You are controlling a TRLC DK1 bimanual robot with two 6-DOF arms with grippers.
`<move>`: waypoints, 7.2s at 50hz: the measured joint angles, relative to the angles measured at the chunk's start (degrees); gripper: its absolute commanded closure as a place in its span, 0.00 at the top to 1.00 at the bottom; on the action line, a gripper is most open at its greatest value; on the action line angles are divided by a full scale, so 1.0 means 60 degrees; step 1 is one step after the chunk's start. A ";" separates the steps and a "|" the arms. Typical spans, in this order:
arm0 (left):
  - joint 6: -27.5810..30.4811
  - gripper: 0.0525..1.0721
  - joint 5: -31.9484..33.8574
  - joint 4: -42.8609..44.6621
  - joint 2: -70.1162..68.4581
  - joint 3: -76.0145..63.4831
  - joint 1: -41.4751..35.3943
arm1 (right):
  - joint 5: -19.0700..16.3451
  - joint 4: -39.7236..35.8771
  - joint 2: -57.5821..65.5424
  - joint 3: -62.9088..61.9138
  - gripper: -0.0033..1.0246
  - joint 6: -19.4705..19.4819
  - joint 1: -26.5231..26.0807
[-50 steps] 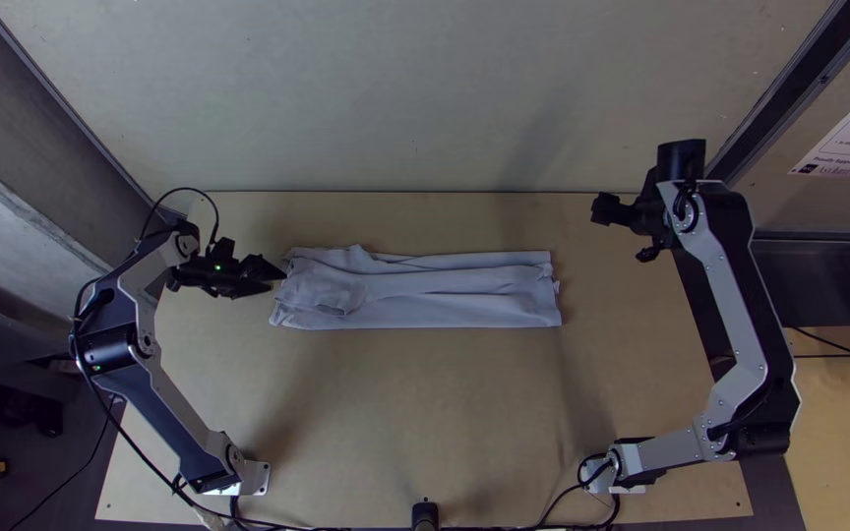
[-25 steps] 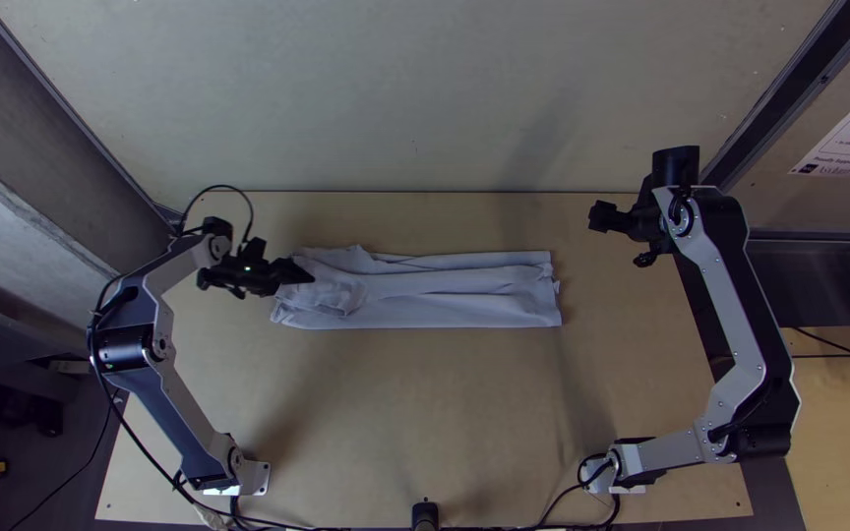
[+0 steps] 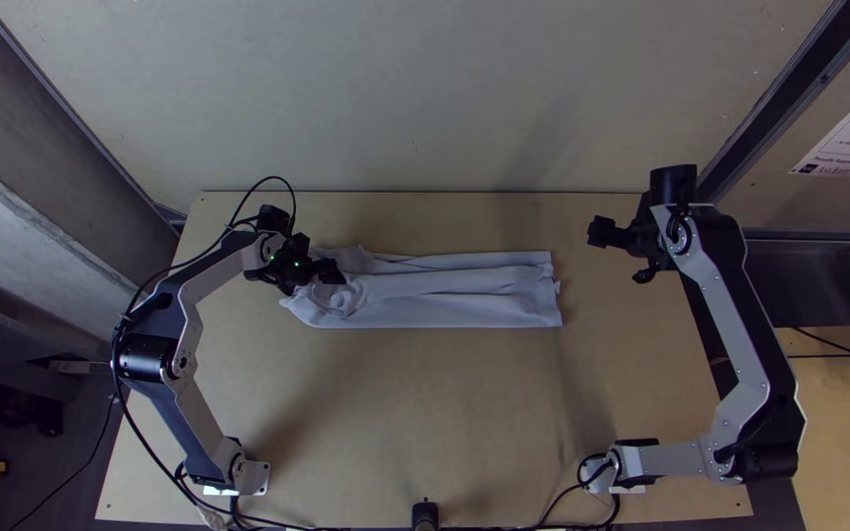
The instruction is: Fold the t-shirt
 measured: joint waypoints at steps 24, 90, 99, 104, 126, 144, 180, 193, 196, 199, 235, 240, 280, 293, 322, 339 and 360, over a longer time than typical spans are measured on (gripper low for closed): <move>0.0525 0.03 -0.2080 -0.1770 -0.1002 -0.0270 0.0630 | 0.0000 0.0834 -0.0743 -0.1610 0.96 0.0189 0.0342; 0.3891 0.03 -0.7715 -0.5748 -0.1705 0.4193 0.0747 | 0.0004 0.1825 -0.2011 -0.3202 0.96 0.0280 0.0047; 0.3078 0.03 -0.8131 -0.6204 -0.1581 0.4481 -0.0557 | 0.0004 0.1825 -0.2175 -0.3344 0.96 0.0280 -0.0244; 0.2597 0.03 -0.8204 -0.6546 -0.1246 0.4980 -0.1228 | 0.0004 0.1825 -0.2255 -0.3359 0.96 0.0280 -0.0379; 0.1246 0.03 -0.8240 -0.6980 0.0710 0.5854 -0.3413 | 0.0004 0.1865 -0.2433 -0.3745 0.96 0.0237 -0.0987; 0.0699 0.32 -0.8189 -0.7020 0.1632 0.6320 -0.4546 | 0.0004 0.2051 -0.2506 -0.4189 0.96 0.0058 -0.1191; -0.1599 0.96 -0.0255 -0.5548 0.3388 0.9264 -0.5140 | 0.0004 0.2674 -0.2699 -0.5013 0.96 0.0058 -0.1027; -0.1504 0.96 -0.0197 -0.5548 0.3100 0.9231 -0.4911 | 0.0004 0.2769 -0.2772 -0.5013 0.96 0.0058 -0.1013; -0.1439 0.96 -0.0415 -0.5541 0.2867 0.9133 -0.4827 | 0.0004 0.2881 -0.2801 -0.5009 0.96 0.0018 -0.0991; -0.1341 0.96 -0.0874 -0.5533 0.2503 0.8939 -0.4747 | 0.0004 0.3107 -0.2863 -0.4983 0.96 -0.0109 -0.0991; 0.0878 0.96 -0.5366 -0.0725 -0.4845 0.3483 -0.1865 | 0.0000 0.7595 -0.6269 -0.3177 0.96 -0.3060 -0.1064; 0.0933 0.96 -0.5635 0.0495 -0.6018 0.2135 -0.1537 | 0.0000 0.8218 -0.7209 -0.3621 0.96 -0.3311 -0.1060; 0.3107 0.95 -0.6342 0.5737 -1.5030 -0.6849 0.0098 | -0.0073 0.9974 -1.2979 -0.8670 0.96 -0.4011 0.0463; 0.3916 0.95 -0.6211 0.6681 -1.7110 -0.8947 0.0321 | -0.0073 1.0058 -1.4101 -0.9836 0.96 -0.3963 0.0583; 0.3657 0.95 -0.6084 0.6546 -1.7945 -1.2444 0.0874 | -0.0055 1.1096 -1.4131 -1.4021 0.96 -0.2521 0.1359; 0.3588 0.95 -0.5945 0.6521 -1.7945 -1.2444 0.0878 | -0.0073 0.9063 -1.4101 -1.4018 0.96 -0.2386 0.1322; 0.3588 0.95 -0.5945 0.6521 -1.7945 -1.2444 0.0878 | -0.0073 0.9063 -1.4101 -1.4018 0.96 -0.2386 0.1322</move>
